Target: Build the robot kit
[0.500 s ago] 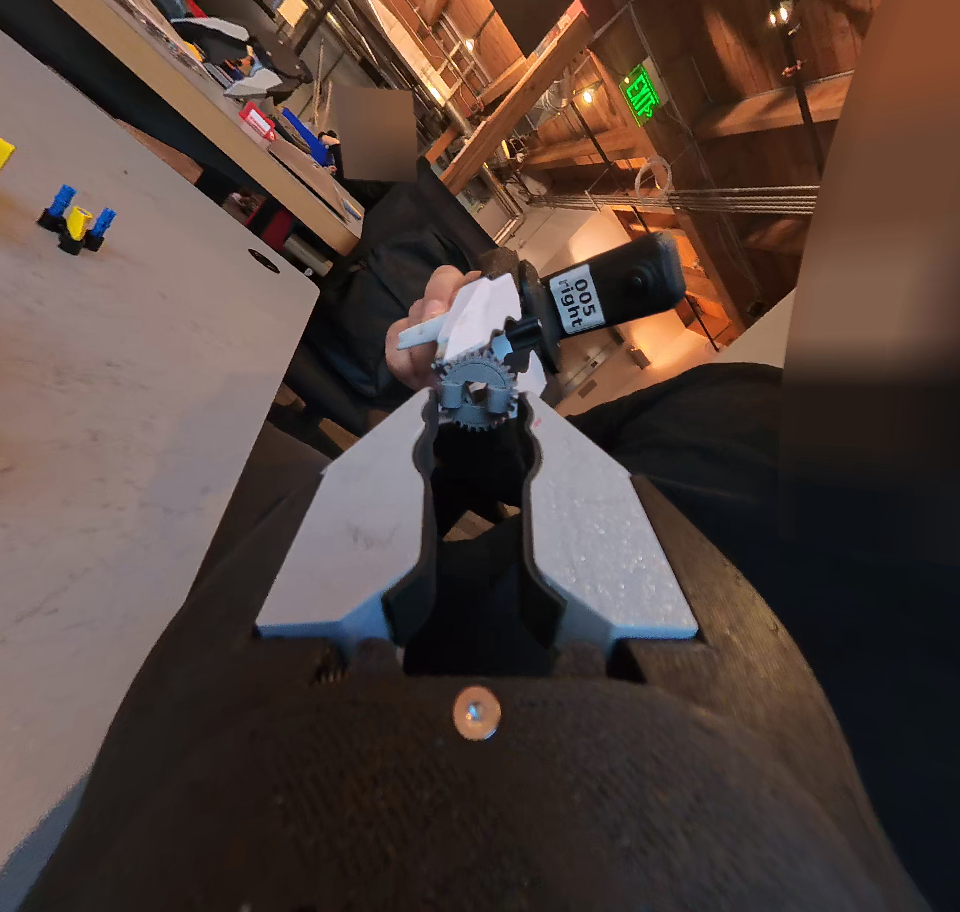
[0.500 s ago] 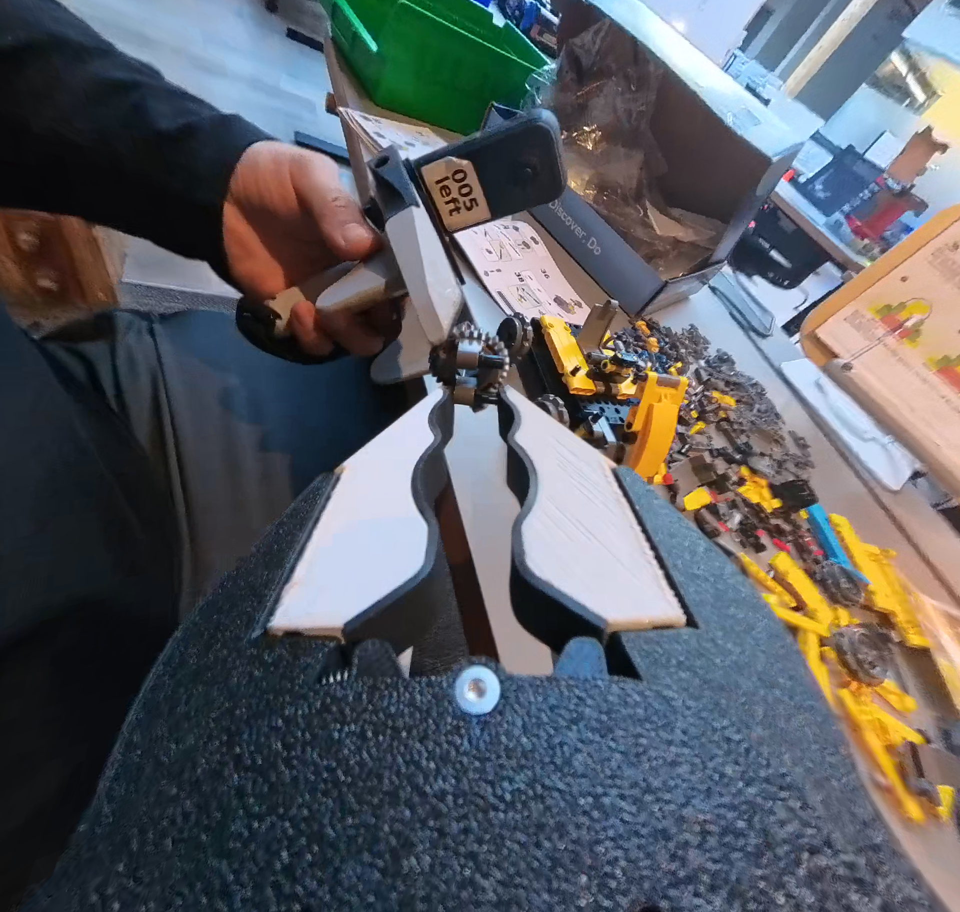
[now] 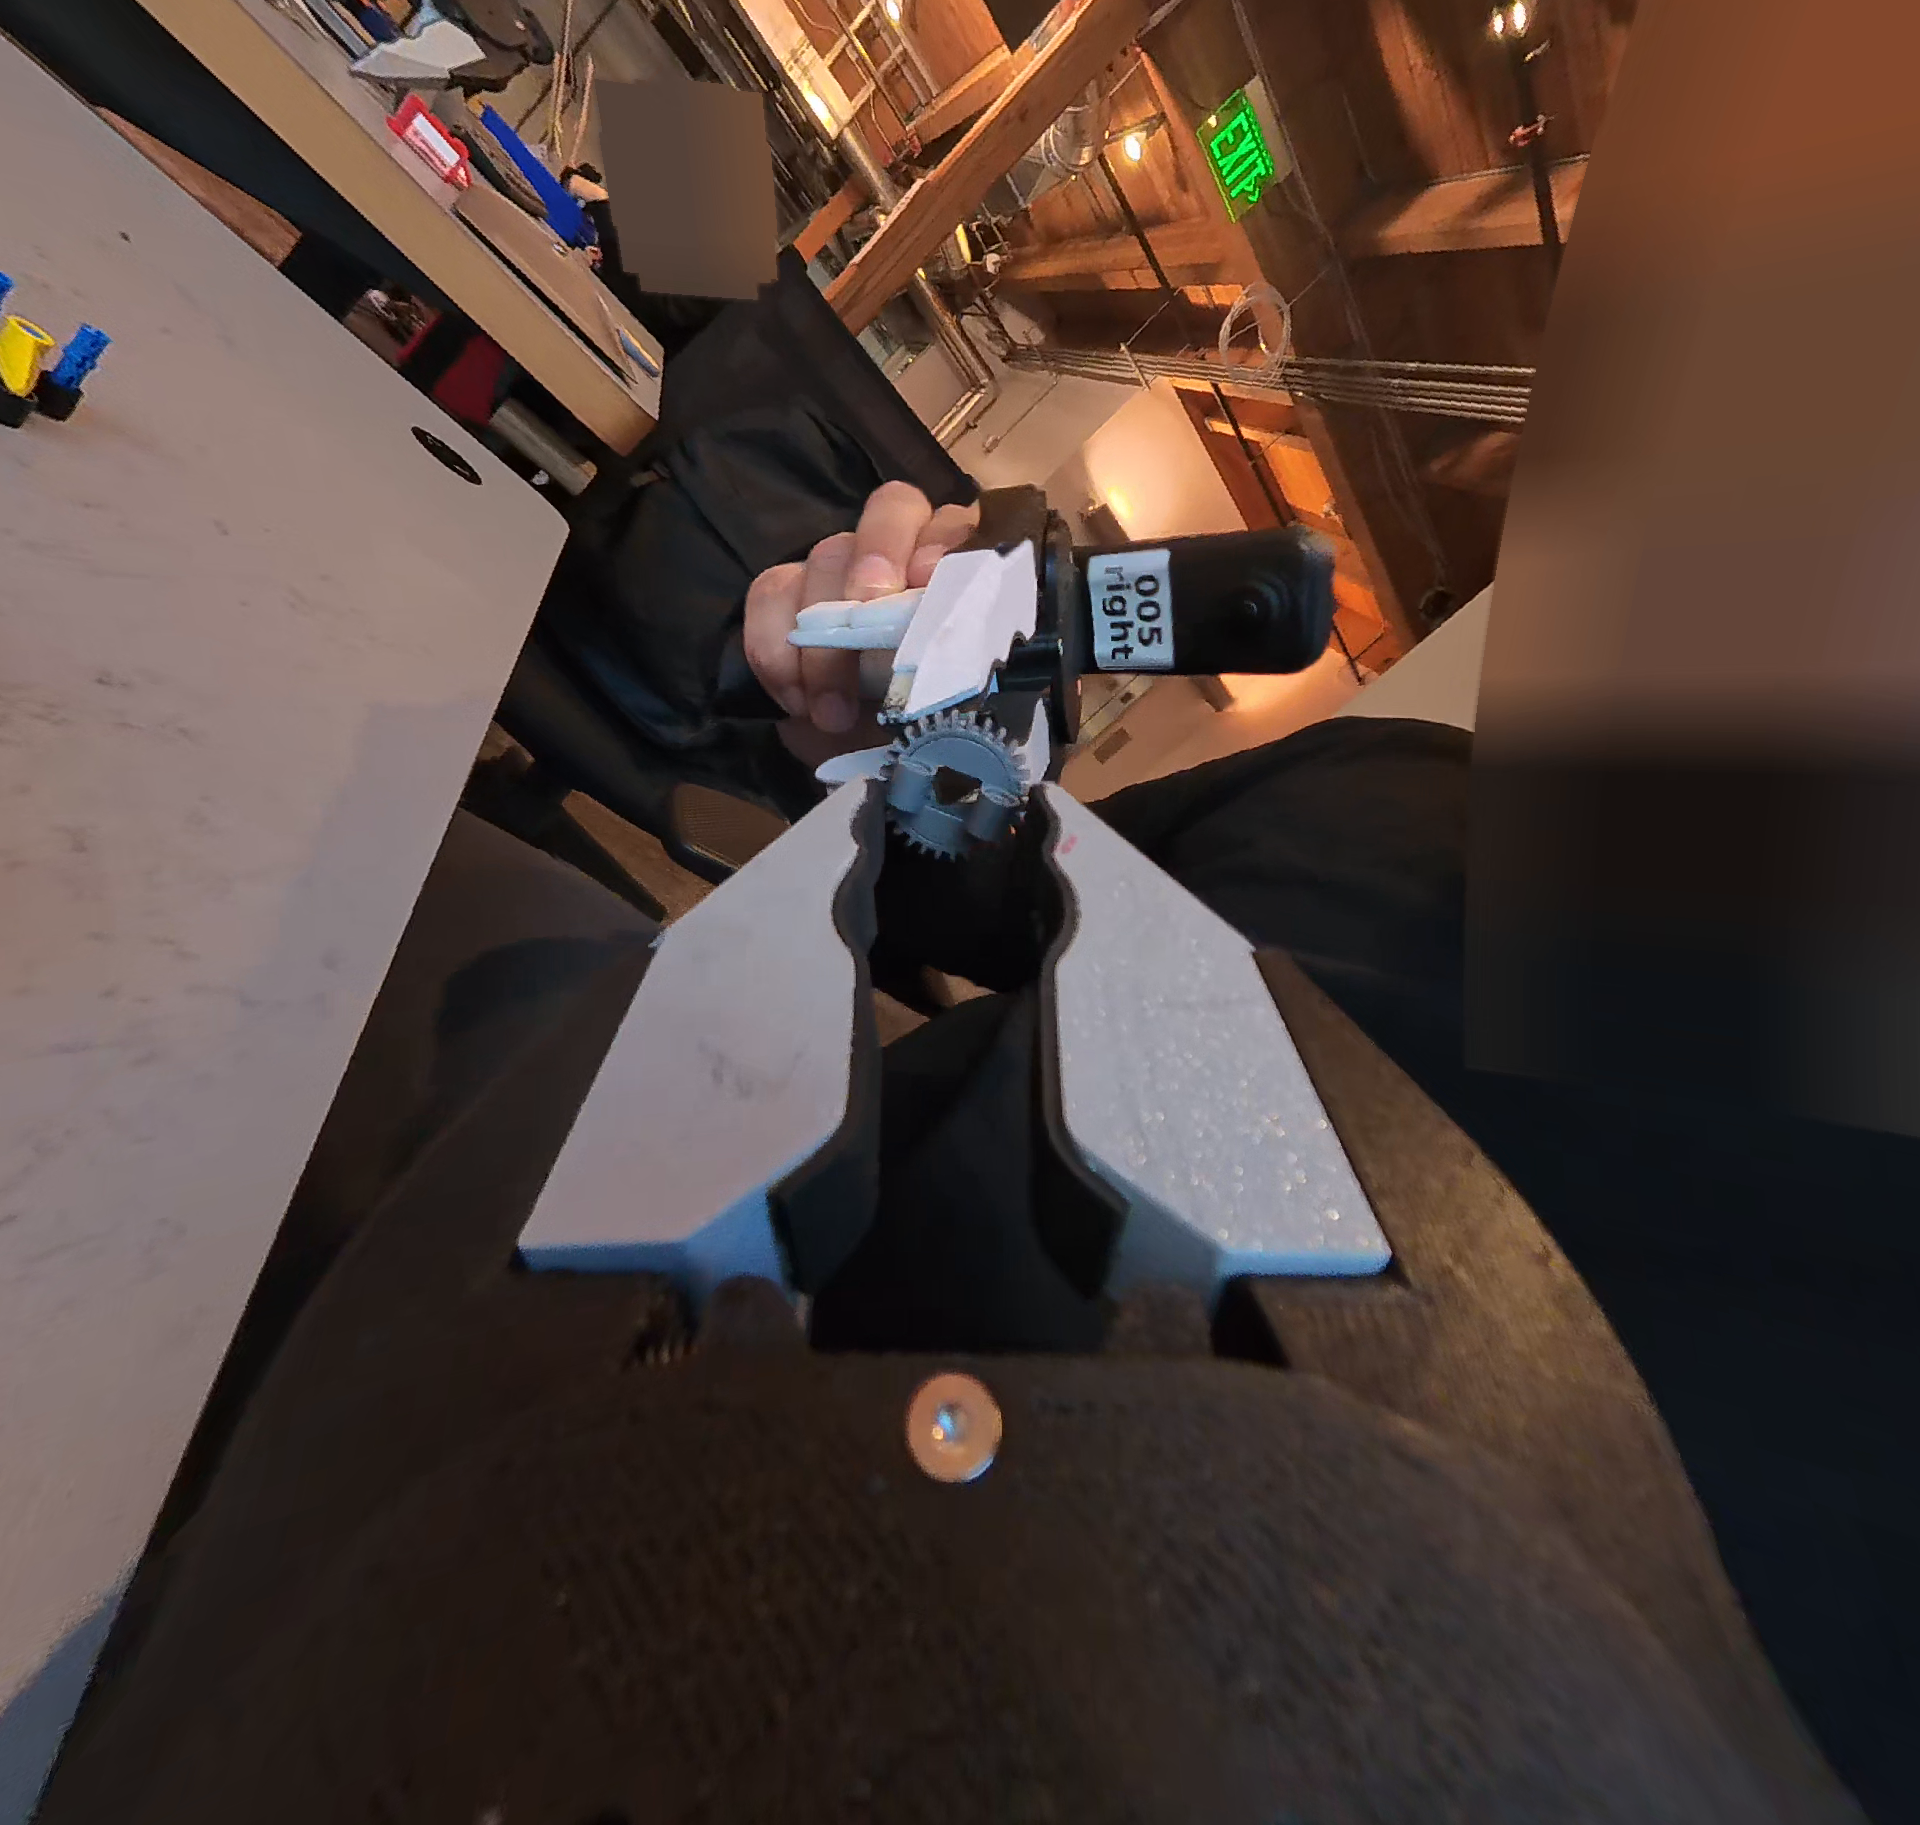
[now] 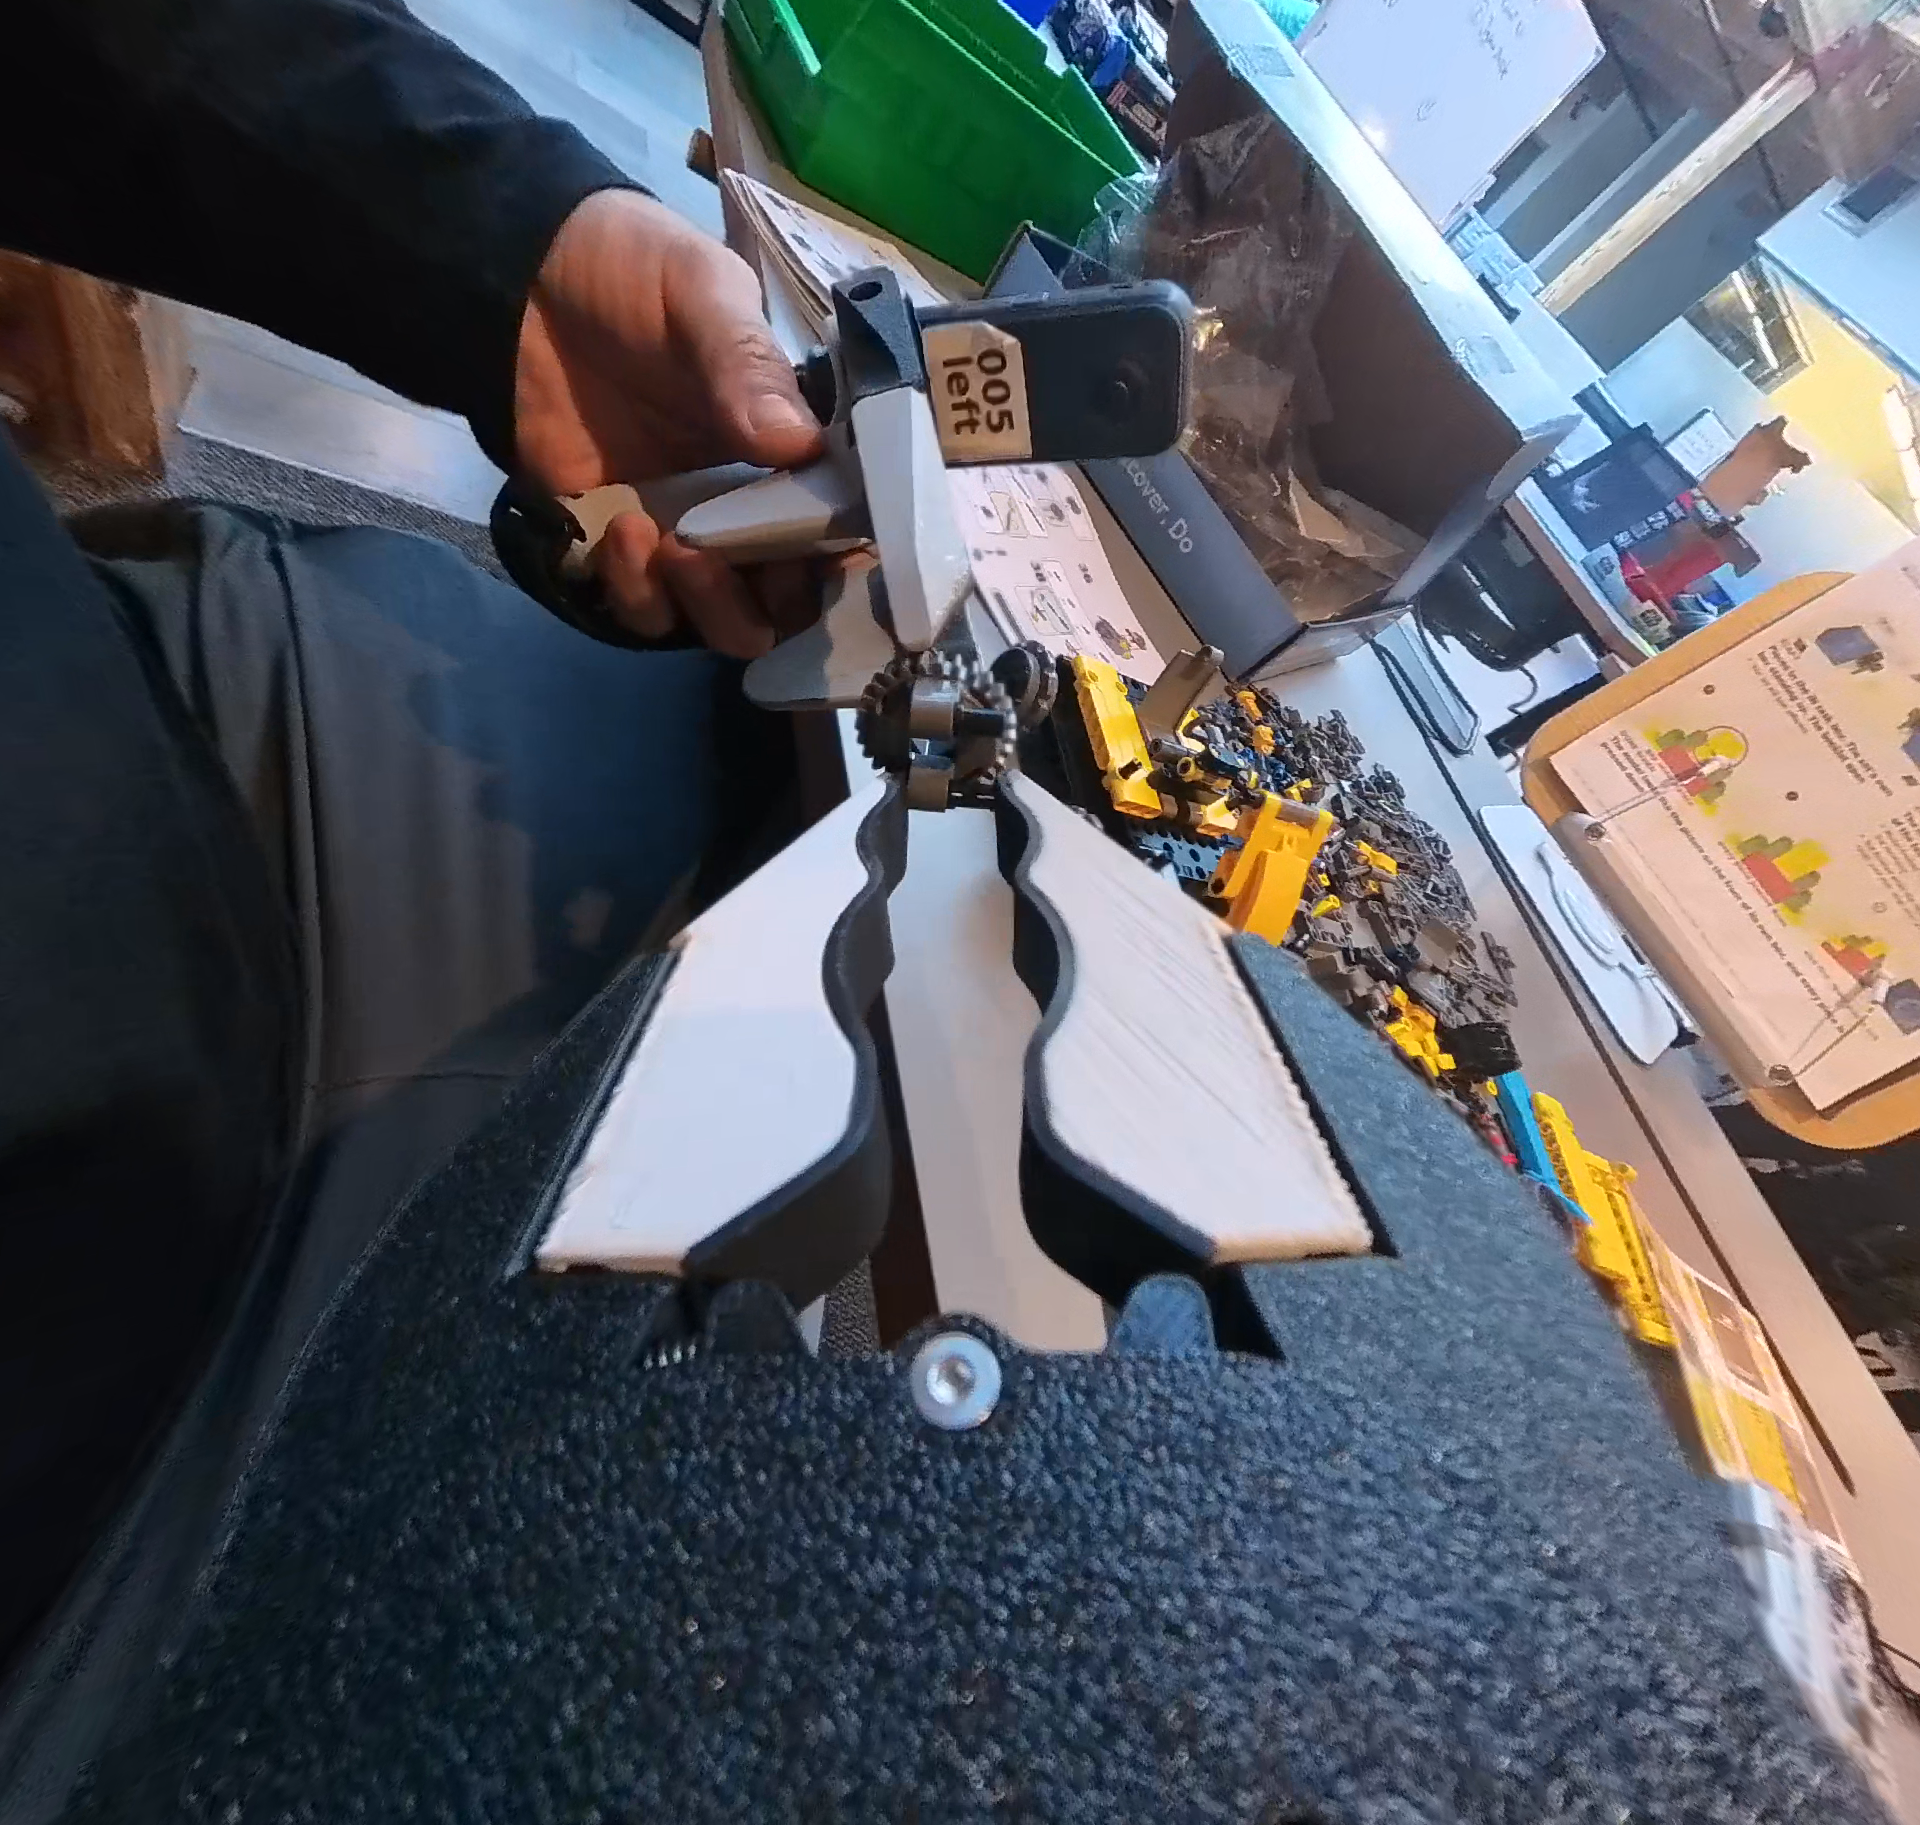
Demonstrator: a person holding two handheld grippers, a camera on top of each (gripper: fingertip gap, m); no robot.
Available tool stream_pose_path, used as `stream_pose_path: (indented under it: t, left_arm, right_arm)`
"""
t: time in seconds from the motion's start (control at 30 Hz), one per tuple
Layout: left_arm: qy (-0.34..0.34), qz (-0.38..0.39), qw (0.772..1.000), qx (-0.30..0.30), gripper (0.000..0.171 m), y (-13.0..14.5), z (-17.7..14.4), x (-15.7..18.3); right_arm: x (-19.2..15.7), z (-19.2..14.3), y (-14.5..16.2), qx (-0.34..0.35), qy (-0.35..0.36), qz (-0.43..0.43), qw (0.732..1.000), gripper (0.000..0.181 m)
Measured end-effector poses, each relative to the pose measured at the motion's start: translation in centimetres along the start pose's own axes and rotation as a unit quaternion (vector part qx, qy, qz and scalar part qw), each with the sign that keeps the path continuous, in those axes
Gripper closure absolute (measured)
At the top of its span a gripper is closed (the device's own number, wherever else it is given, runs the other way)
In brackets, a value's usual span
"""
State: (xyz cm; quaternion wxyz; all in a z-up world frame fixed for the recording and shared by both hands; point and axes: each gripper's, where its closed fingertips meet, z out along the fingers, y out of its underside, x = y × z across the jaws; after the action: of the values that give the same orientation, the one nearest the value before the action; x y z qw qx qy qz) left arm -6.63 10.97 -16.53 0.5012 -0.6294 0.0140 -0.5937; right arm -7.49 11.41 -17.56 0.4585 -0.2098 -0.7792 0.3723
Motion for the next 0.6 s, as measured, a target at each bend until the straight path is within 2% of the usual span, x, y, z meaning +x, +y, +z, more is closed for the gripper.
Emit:
stream_pose_path:
  t: [0.1, 0.23, 0.27, 0.33, 0.5, 0.6]
  left_arm:
    - [-0.015, 0.021, 1.000, -0.008, 0.146, 0.0, -0.1, -0.1]
    - [-0.038, 0.077, 0.996, -0.006, 0.148, -0.5, -0.3, 0.0]
    - [-0.049, 0.097, 0.994, -0.008, 0.164, -0.6, -0.4, -0.1]
    - [-0.064, 0.141, 0.988, -0.015, 0.164, -0.6, -0.5, 0.0]
    - [-0.074, 0.158, 0.984, -0.037, 0.164, -0.4, -0.7, 0.1]
    - [-0.098, 0.198, 0.973, -0.065, 0.164, 0.0, -0.8, -0.1]
  right_arm:
    - [-0.1, 0.1, 0.1, 0.012, -0.008, 0.028, 0.999, 0.165]
    - [-0.3, 0.4, 0.1, 0.039, -0.040, 0.118, 0.991, 0.163]
    - [-0.4, 0.5, 0.1, 0.045, -0.052, 0.141, 0.988, 0.163]
    - [-0.6, 0.6, -0.1, 0.056, -0.066, 0.171, 0.981, 0.165]
    - [-0.8, 0.6, -0.2, 0.062, -0.071, 0.170, 0.981, 0.165]
    - [-1.3, 0.8, 0.1, 0.057, -0.090, 0.182, 0.977, 0.165]
